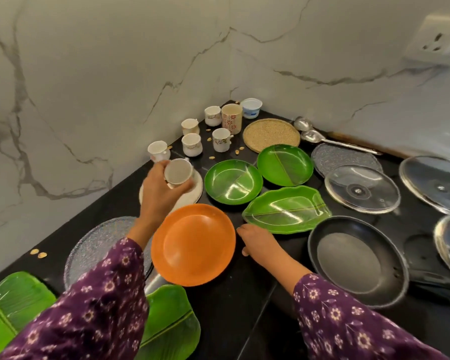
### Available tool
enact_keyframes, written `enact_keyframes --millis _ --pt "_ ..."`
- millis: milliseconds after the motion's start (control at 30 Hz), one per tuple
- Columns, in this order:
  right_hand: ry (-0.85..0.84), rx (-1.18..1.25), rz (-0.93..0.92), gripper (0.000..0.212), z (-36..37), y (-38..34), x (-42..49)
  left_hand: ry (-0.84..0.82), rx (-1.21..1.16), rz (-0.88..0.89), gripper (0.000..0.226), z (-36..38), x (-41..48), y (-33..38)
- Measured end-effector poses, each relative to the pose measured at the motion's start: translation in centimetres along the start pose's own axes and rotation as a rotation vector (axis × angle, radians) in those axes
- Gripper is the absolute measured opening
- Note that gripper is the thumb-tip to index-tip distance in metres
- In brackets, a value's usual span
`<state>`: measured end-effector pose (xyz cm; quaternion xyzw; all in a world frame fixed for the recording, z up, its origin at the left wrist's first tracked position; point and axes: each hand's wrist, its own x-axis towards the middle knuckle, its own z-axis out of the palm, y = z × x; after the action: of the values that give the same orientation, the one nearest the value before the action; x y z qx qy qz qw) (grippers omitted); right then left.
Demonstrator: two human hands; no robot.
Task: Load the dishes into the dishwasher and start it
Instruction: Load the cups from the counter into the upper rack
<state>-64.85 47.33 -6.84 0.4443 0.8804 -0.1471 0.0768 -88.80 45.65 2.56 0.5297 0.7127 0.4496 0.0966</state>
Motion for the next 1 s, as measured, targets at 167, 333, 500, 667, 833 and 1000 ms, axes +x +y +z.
enact_keyframes --millis 167,333,500,667,833,1000 --pt "0.449 0.865 0.21 0.03 0.1 1.2 -5.9 -0.243 -0.098 0.241 0.06 5.0 -3.5 8.5" --pt "0.551 1.896 0.44 0.028 -1.5 6.7 -15.6 -0.468 -0.19 0.476 0.064 11.4 -9.5 17.9" --pt "0.648 2.278 0.355 0.064 -1.1 14.3 -28.6 -0.749 -0.297 0.607 0.066 17.6 -17.5 27.1" --pt "0.836 2.284 0.292 0.077 2.0 18.5 -41.1 -1.034 -0.319 0.874 0.068 22.8 -27.7 35.2" --pt "1.126 2.33 0.307 0.065 6.5 20.6 -52.0 -1.233 -0.287 1.006 0.069 27.0 -38.4 41.4" --pt "1.359 2.306 0.505 0.062 11.6 21.5 -61.5 -1.506 -0.251 1.071 0.081 31.2 -47.9 45.0"
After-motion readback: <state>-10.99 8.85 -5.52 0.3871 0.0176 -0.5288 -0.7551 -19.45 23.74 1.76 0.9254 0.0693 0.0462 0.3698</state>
